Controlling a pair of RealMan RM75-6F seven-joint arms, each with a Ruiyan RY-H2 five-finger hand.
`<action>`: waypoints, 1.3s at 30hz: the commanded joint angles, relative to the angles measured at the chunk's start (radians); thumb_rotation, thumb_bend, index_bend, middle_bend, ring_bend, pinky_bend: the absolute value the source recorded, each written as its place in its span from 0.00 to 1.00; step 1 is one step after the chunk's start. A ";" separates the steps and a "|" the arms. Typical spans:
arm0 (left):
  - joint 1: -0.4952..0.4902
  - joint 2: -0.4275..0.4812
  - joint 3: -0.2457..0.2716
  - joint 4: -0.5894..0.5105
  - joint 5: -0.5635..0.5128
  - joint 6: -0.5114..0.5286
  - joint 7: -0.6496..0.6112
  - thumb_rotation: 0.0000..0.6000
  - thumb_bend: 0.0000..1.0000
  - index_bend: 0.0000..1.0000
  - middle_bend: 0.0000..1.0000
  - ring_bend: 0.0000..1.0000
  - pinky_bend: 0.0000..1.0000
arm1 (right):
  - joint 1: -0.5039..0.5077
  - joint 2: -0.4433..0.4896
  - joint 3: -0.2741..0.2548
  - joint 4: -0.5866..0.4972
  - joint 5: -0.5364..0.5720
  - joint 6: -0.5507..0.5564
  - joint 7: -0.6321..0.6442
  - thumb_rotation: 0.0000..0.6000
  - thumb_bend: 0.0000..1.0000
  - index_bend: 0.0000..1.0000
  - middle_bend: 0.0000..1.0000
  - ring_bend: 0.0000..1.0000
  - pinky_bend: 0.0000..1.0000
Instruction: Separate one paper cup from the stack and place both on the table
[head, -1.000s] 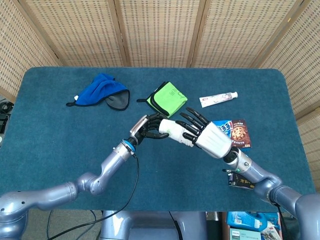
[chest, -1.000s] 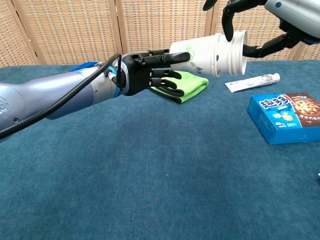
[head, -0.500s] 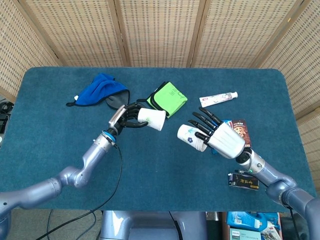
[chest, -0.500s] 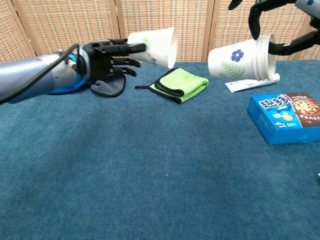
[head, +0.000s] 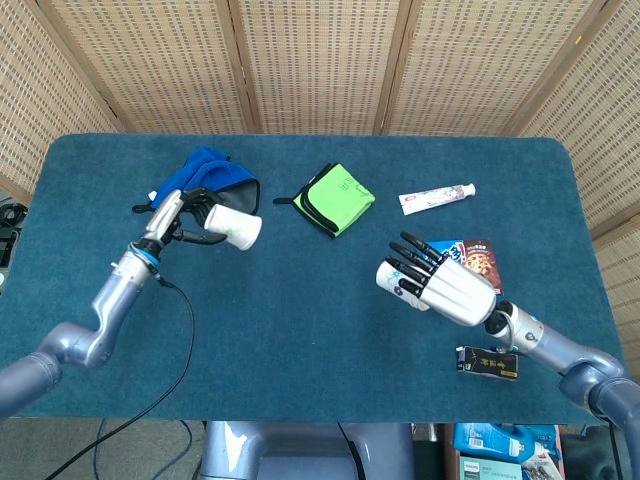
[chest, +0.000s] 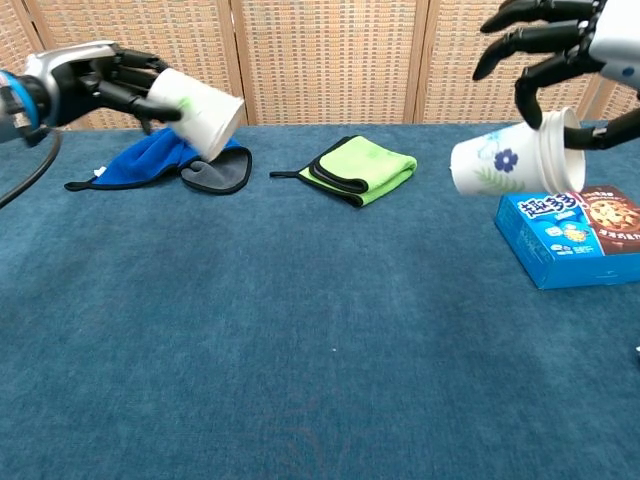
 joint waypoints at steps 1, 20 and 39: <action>0.027 0.066 0.106 0.062 0.088 0.051 0.186 1.00 0.13 0.52 0.53 0.51 0.54 | 0.028 0.044 -0.034 -0.036 -0.049 -0.044 -0.067 1.00 0.59 0.68 0.38 0.18 0.18; 0.063 0.020 0.203 0.100 0.017 0.058 0.627 1.00 0.13 0.53 0.53 0.51 0.54 | 0.165 0.167 -0.159 -0.225 -0.238 -0.367 -0.362 1.00 0.59 0.68 0.38 0.19 0.18; 0.072 0.064 0.225 0.012 0.006 0.066 0.595 1.00 0.13 0.00 0.00 0.00 0.28 | 0.148 0.155 -0.092 -0.262 -0.171 -0.394 -0.490 1.00 0.00 0.11 0.09 0.06 0.02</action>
